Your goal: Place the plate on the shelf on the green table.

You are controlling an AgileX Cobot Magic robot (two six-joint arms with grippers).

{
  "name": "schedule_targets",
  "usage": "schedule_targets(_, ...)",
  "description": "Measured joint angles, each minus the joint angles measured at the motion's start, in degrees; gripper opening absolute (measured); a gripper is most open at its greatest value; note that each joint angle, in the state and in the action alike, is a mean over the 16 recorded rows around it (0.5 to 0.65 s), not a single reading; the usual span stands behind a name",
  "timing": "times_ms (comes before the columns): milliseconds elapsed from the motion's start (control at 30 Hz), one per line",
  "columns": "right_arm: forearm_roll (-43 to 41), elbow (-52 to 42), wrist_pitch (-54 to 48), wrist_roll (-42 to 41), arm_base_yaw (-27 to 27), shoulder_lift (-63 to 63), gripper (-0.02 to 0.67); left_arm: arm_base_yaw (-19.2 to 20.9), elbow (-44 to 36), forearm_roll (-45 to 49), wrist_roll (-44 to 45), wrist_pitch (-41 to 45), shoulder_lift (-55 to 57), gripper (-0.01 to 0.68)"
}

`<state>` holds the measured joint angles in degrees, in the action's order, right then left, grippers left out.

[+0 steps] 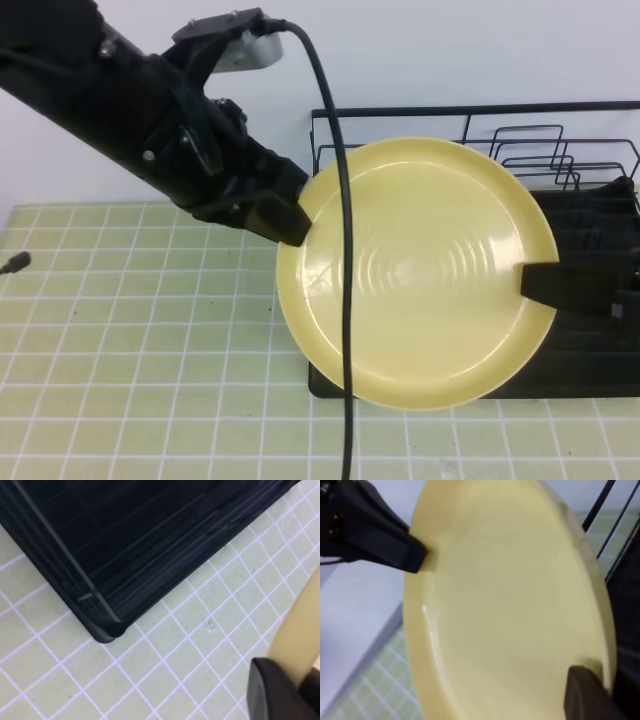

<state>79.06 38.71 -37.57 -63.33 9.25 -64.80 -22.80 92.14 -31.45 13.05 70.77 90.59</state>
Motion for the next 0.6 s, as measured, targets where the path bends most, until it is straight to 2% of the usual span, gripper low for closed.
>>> schedule_targets(233,0.03,0.21,10.33,-12.48,0.04,0.0,0.044,0.0,0.23,-3.66,-0.16,-0.22,-0.01,0.419)
schedule_targets(333,-0.03,1.04,16.91,-20.69,0.05,0.0,0.034,0.0,0.72,-5.54,-0.22,-0.34,-0.01,0.475)
schedule_targets(433,-0.11,2.97,23.32,-29.93,0.05,-0.04,0.025,0.0,1.25,-6.9,-0.22,-0.47,-0.01,0.437)
schedule_targets(600,-0.17,9.04,31.56,-46.08,0.05,-0.81,0.018,0.0,2.12,-6.1,0.04,-0.62,-0.01,0.271)
